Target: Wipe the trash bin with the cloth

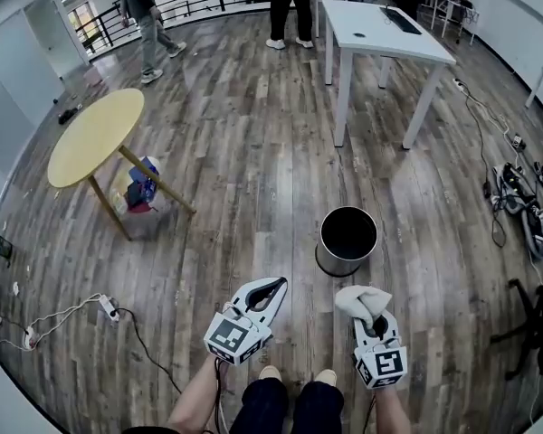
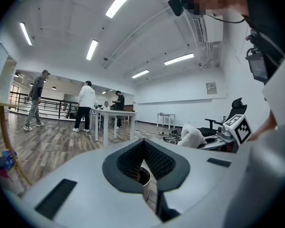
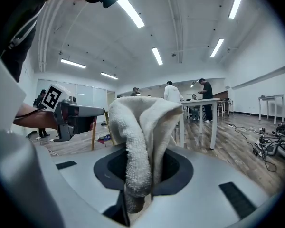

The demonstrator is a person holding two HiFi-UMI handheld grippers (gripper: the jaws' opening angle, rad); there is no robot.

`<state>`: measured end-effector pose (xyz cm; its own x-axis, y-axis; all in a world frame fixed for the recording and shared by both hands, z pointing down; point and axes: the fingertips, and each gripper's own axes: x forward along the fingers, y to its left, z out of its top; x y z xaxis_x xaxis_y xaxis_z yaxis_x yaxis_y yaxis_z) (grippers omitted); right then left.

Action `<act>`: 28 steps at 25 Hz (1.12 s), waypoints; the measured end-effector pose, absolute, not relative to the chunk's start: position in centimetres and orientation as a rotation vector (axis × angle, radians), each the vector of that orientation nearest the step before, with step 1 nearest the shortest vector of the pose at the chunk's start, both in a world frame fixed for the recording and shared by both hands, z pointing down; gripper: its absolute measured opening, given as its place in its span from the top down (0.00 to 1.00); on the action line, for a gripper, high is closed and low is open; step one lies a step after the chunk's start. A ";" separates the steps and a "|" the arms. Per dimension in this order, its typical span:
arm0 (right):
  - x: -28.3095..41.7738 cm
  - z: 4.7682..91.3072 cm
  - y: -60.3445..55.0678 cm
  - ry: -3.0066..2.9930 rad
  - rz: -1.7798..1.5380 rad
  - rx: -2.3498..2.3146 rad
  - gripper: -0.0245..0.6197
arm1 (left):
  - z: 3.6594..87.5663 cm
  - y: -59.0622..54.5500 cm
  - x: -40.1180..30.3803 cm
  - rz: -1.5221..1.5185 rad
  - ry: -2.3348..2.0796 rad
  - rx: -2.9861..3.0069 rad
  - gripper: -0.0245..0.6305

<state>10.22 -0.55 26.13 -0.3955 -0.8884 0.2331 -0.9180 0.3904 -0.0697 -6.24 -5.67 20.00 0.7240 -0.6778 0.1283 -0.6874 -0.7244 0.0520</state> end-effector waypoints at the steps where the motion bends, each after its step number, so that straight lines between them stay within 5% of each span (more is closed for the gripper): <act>1: 10.2 24.1 -0.1 -2.488 0.283 1.628 0.83 | 18.1 -5.2 -6.2 0.154 -1.124 2.826 0.96; 15: 9.5 1.7 3.9 -2.575 0.334 1.633 0.83 | -2.7 -1.9 -5.6 0.129 -1.096 2.871 0.96; 28: 8.2 -10.4 6.8 -2.604 0.313 1.630 0.83 | -13.7 1.6 -6.0 0.108 -1.024 2.879 0.96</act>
<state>8.15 6.82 -10.39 -0.4419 -0.8840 0.1523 -0.8949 0.4227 -0.1428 -5.99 1.55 -13.71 0.7737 -0.6264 0.0949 -0.6324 -0.7726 0.0558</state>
